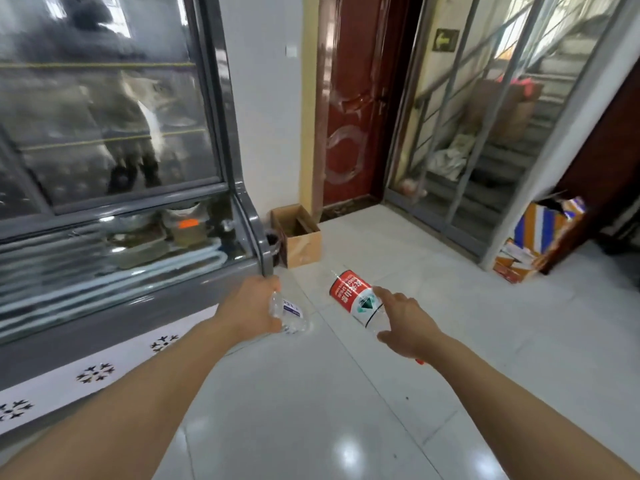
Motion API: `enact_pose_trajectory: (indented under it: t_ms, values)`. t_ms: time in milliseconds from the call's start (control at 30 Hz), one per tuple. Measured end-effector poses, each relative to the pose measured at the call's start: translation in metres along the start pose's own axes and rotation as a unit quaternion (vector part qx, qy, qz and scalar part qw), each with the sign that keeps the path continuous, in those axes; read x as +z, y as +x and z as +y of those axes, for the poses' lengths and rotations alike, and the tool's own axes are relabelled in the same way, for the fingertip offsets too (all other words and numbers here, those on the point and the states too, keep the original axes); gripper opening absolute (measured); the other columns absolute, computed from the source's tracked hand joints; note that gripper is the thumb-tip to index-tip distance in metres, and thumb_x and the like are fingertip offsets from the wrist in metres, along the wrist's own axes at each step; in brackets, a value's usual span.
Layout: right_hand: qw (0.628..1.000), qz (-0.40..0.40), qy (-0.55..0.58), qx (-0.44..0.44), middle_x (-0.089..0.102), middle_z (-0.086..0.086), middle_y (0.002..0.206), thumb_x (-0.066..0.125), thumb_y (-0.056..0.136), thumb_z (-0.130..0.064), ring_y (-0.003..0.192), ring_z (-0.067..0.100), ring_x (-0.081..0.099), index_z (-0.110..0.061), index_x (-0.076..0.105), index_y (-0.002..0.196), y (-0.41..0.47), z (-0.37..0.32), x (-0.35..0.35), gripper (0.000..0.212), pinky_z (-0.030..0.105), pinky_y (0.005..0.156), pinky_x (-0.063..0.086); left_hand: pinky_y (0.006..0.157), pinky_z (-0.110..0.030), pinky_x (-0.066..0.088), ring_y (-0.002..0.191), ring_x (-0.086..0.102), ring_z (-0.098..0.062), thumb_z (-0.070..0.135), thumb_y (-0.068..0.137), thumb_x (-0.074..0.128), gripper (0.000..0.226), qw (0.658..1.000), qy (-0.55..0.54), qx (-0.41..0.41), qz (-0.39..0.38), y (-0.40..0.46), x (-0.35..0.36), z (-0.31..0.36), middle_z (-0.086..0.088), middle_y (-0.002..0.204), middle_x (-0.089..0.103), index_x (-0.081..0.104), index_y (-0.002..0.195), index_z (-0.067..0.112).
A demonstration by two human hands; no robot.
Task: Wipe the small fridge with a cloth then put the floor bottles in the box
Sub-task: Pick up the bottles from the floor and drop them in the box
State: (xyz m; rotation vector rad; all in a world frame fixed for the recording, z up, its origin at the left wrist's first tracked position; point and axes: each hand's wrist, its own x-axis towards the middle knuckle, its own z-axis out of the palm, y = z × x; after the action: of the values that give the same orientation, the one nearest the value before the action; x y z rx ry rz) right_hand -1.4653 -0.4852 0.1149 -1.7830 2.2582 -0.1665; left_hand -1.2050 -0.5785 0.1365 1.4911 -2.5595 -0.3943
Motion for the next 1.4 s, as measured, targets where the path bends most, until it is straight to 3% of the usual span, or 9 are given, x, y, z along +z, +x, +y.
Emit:
enact_pose_trajectory:
  t_ms: [233, 400, 533, 733, 833, 967, 1233, 1400]
  values:
    - [0.999, 0.005, 0.020, 0.036, 0.046, 0.008, 0.134, 0.067, 0.083, -0.024, 0.118, 0.026, 0.045, -0.026, 0.015, 0.148, 0.053, 0.099, -0.026, 0.083, 0.039, 0.088, 0.049, 0.072, -0.030, 0.047, 0.094, 0.056, -0.021, 0.037, 0.065, 0.074, 0.051, 0.998, 0.042, 0.041, -0.011, 0.099, 0.022, 0.072, -0.002, 0.108, 0.057, 0.052, 0.107, 0.021]
    - [0.998, 0.014, 0.015, 0.053, 0.046, 0.007, 0.135, 0.068, 0.083, -0.025, 0.118, 0.025, 0.046, -0.027, 0.016, 0.148, 0.120, 0.145, -0.041, 0.084, 0.037, 0.088, 0.049, 0.081, -0.039, 0.053, 0.100, 0.057, -0.022, 0.038, 0.067, 0.075, 0.061, 0.996, 0.037, 0.072, -0.022, 0.189, 0.036, 0.097, -0.002, 0.116, 0.057, 0.049, 0.119, 0.021]
    - [0.998, 0.020, 0.014, 0.065, 0.046, 0.007, 0.136, 0.069, 0.082, -0.026, 0.119, 0.025, 0.046, -0.027, 0.016, 0.148, 0.188, 0.172, -0.059, 0.085, 0.038, 0.089, 0.049, 0.086, -0.038, 0.051, 0.109, 0.054, -0.021, 0.040, 0.067, 0.074, 0.064, 0.997, 0.018, 0.077, -0.020, 0.277, 0.046, 0.105, 0.000, 0.123, 0.053, 0.048, 0.124, 0.022]
    - [0.995, 0.028, 0.010, 0.090, 0.047, 0.005, 0.136, 0.071, 0.081, -0.026, 0.119, 0.023, 0.047, -0.029, 0.017, 0.147, 0.290, 0.211, -0.092, 0.085, 0.038, 0.087, 0.051, 0.073, -0.030, 0.049, 0.095, 0.058, -0.020, 0.039, 0.066, 0.073, 0.051, 0.997, 0.022, 0.080, -0.009, 0.405, 0.038, 0.114, 0.000, 0.107, 0.059, 0.050, 0.109, 0.023]
    - [0.995, 0.023, 0.018, 0.095, 0.046, 0.004, 0.137, 0.071, 0.082, -0.026, 0.120, 0.023, 0.047, -0.031, 0.017, 0.147, 0.337, 0.224, -0.106, 0.085, 0.037, 0.086, 0.051, 0.074, -0.031, 0.051, 0.093, 0.059, -0.019, 0.037, 0.066, 0.075, 0.050, 0.997, 0.022, 0.077, -0.016, 0.455, 0.032, 0.120, 0.000, 0.105, 0.059, 0.050, 0.107, 0.022]
    - [0.996, 0.021, 0.034, 0.085, 0.045, 0.003, 0.138, 0.071, 0.082, -0.026, 0.120, 0.022, 0.048, -0.030, 0.017, 0.147, 0.404, 0.241, -0.119, 0.084, 0.035, 0.084, 0.052, 0.080, -0.037, 0.053, 0.095, 0.059, -0.019, 0.034, 0.067, 0.075, 0.048, 0.998, 0.009, 0.059, -0.010, 0.518, 0.029, 0.126, 0.001, 0.106, 0.059, 0.053, 0.108, 0.022]
    - [0.999, 0.005, 0.039, 0.025, 0.045, 0.002, 0.139, 0.070, 0.084, -0.027, 0.120, 0.021, 0.049, -0.031, 0.017, 0.147, 0.573, 0.297, -0.145, 0.083, 0.036, 0.084, 0.052, 0.075, -0.037, 0.055, 0.090, 0.062, -0.018, 0.033, 0.068, 0.072, 0.037, 1.000, 0.019, -0.002, 0.002, 0.657, 0.041, 0.139, 0.003, 0.102, 0.063, 0.054, 0.098, 0.024]
    - [0.999, -0.025, 0.019, -0.022, 0.045, 0.002, 0.139, 0.070, 0.084, -0.028, 0.119, 0.022, 0.049, -0.031, 0.017, 0.146, 0.692, 0.328, -0.168, 0.082, 0.038, 0.087, 0.052, 0.077, -0.038, 0.053, 0.094, 0.059, -0.023, 0.036, 0.067, 0.073, 0.049, 0.998, 0.025, -0.062, 0.015, 0.742, 0.043, 0.145, -0.002, 0.103, 0.059, 0.053, 0.109, 0.022]
